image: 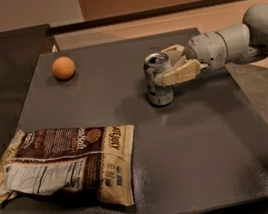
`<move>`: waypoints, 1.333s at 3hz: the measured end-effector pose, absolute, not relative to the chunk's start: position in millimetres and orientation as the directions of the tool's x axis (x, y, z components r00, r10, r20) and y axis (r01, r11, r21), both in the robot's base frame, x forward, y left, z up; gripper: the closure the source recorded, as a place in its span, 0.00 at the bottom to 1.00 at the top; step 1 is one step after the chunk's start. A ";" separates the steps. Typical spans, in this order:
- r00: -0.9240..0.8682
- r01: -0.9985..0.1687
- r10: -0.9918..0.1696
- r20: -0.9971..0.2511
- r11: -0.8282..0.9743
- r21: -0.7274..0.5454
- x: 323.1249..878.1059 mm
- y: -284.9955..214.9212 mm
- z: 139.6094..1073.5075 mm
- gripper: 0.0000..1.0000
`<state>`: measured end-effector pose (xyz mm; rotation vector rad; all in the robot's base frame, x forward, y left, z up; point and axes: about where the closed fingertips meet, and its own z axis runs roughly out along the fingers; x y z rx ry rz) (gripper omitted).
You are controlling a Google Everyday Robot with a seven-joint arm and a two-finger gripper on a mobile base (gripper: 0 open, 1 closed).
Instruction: Place 7up can upright
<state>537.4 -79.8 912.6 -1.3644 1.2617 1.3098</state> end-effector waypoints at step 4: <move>-0.052 -0.987 -0.107 -0.993 -0.143 0.067 539.3 -71.8 914.2 0.00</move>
Offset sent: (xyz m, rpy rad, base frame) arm 0.0007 0.0026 0.0006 0.0009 -0.0002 0.0014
